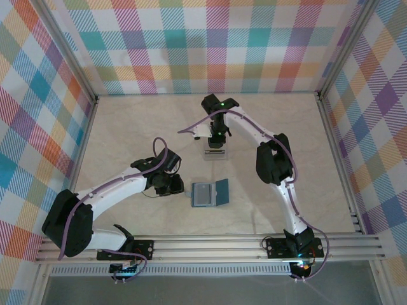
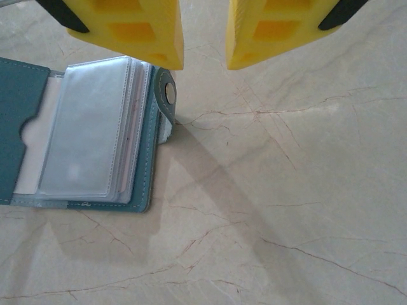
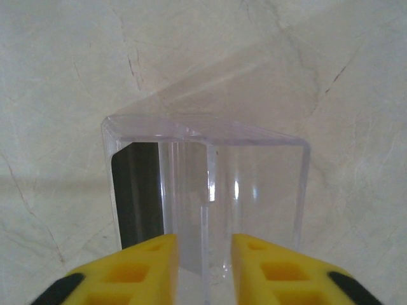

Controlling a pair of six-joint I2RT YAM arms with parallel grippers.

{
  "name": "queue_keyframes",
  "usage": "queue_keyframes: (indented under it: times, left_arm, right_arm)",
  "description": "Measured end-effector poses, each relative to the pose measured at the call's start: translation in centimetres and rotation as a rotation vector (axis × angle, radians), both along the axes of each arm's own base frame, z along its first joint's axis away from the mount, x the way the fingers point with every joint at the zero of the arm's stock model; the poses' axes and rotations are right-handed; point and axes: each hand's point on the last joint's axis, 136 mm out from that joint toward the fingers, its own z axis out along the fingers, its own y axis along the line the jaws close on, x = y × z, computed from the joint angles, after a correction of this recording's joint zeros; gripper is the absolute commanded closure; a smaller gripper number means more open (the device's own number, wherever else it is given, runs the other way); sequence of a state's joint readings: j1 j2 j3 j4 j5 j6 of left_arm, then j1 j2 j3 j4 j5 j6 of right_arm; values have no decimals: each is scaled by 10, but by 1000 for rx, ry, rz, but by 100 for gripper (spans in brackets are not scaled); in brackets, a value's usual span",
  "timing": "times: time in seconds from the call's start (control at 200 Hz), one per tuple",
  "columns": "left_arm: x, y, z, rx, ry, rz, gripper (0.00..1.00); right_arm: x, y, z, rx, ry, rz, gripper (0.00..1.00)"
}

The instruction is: Take the credit cards out of the card holder

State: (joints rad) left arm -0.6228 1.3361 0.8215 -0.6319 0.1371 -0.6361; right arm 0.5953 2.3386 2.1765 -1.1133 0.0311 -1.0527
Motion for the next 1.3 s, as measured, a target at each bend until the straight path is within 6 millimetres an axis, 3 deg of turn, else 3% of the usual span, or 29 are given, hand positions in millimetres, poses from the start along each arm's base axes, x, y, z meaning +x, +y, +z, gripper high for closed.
queue_keyframes:
  times: [0.52,0.925,1.06,1.3]
  left_arm:
    - [0,1,-3,7,14,4,75]
    - [1,0,-2,5,11,3,75]
    - [1,0,-1,5,11,4,75]
    - [-1,2,-2,12,21,3,75]
  right_arm:
    - [-12,-7,-4,-9,30,-4,39]
    - [11,-5,-13,-14,-80,-31,37]
    - [17,-4,-8,-3,-122,-37,37]
    - [29,-2,20,37,-217,-46,36]
